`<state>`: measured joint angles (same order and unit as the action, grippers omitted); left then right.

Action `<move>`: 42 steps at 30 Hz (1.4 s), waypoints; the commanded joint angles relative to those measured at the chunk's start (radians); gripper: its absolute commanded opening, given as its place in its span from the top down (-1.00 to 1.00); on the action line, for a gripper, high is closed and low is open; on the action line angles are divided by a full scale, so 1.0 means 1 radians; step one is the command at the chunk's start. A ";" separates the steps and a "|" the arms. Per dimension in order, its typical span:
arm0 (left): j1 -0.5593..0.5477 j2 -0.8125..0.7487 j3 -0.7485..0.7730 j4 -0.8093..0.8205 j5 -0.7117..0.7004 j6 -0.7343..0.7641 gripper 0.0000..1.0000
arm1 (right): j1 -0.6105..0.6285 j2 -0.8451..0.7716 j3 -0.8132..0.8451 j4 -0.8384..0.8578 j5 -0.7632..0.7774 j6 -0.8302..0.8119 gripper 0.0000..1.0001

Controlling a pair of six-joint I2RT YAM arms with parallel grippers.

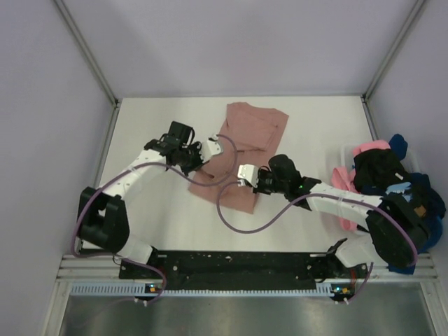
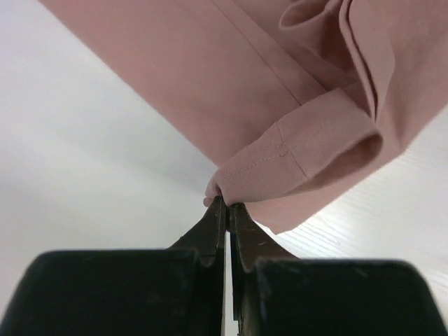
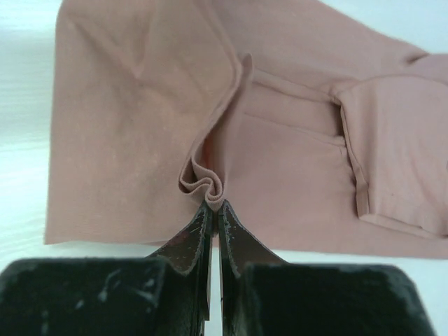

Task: Fold and stack the t-shirts
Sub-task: Fold the folded rectangular tshirt in 1/3 of the way

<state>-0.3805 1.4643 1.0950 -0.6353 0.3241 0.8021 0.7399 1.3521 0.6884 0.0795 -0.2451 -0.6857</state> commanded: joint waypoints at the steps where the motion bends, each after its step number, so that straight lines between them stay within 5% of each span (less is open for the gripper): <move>1: -0.004 0.129 0.170 0.068 -0.062 -0.081 1.00 | -0.060 0.062 0.045 0.074 0.009 -0.034 1.00; 13: -0.009 0.441 0.448 0.068 -0.108 -0.124 1.00 | -0.185 0.185 0.108 0.124 0.007 -0.083 1.00; 37: -0.044 0.654 0.658 0.097 -0.220 -0.181 1.00 | -0.284 0.355 0.207 0.155 0.069 -0.114 1.00; 42: -0.046 0.663 0.664 0.115 -0.267 -0.199 0.49 | -0.292 0.400 0.256 0.166 0.171 -0.060 0.52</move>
<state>-0.4217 2.1258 1.7145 -0.5747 0.1043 0.6273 0.4671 1.7096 0.8635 0.1951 -0.1581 -0.7841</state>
